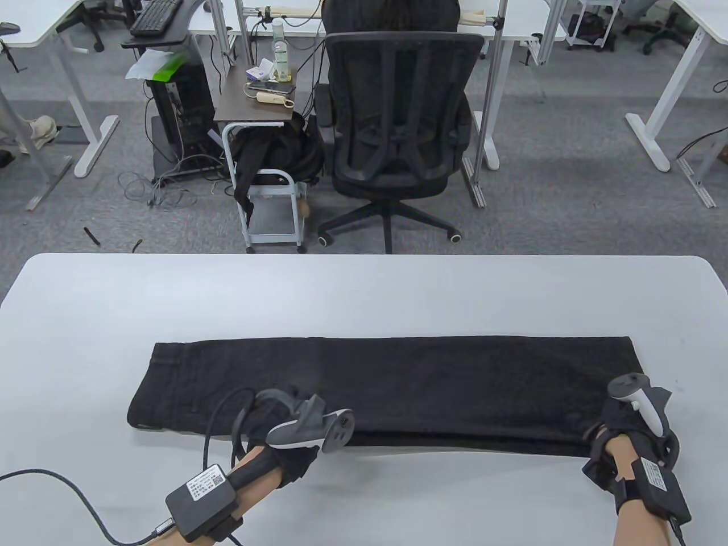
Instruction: Fold trousers
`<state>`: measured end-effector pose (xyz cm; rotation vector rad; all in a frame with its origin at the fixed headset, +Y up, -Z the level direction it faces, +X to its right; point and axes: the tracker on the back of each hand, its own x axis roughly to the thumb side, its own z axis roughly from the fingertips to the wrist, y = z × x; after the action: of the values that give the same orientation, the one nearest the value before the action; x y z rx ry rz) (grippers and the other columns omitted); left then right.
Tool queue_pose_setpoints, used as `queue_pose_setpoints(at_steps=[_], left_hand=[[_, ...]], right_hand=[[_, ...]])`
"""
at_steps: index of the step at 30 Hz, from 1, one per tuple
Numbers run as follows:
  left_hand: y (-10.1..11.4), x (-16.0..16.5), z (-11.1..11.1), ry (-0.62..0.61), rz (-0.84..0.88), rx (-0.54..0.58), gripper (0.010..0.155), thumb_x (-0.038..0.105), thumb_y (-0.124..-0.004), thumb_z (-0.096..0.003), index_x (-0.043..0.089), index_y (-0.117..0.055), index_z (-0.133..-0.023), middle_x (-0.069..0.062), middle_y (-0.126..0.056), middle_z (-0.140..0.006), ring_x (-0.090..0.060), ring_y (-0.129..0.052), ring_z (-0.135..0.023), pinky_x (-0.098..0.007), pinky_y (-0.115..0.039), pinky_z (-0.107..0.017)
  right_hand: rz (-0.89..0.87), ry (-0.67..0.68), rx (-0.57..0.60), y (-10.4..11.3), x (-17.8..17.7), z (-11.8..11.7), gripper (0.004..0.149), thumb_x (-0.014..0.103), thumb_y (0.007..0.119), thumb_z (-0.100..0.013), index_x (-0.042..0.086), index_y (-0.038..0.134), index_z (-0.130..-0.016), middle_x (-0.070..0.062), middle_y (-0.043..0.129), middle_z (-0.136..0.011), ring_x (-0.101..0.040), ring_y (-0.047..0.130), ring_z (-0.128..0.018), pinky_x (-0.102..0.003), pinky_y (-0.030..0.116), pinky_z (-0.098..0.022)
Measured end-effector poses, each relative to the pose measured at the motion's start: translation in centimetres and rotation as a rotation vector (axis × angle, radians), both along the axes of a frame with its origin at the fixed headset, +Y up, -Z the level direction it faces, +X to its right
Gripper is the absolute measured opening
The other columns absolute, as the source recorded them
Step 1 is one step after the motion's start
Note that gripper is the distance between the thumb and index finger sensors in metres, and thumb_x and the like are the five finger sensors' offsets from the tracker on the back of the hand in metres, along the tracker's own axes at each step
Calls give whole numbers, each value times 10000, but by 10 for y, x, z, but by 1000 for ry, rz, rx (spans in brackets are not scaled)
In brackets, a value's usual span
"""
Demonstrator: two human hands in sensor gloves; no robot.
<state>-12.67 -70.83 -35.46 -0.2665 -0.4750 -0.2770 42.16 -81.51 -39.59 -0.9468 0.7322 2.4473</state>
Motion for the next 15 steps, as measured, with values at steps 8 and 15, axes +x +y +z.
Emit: queue_pose_setpoints(at_steps=[8,15], left_hand=[[-24,-26,-25,158,96,-78,591,512,-717,-502,317,-588,-1045,-7,-658,-1178,-332,-631,-1096,-559,-555,-775],[-87,-22,-36,242,136,-313,750,635,-679,-480,388,-327,-1094,45,-239,-1258,-346,-268,-1161,-603,-441,-796]], right_hand=[[3,1,8,0,0,1,1030,660,691,-336,237,72,-1042,-76,-73,-1088,-368,-130,-1008,-621,27,-738],[19,-2,40,0,-1,4,1030,670,695,-331,241,97,-1050,-70,-48,-1099,-362,-107,-1019,-614,40,-743]])
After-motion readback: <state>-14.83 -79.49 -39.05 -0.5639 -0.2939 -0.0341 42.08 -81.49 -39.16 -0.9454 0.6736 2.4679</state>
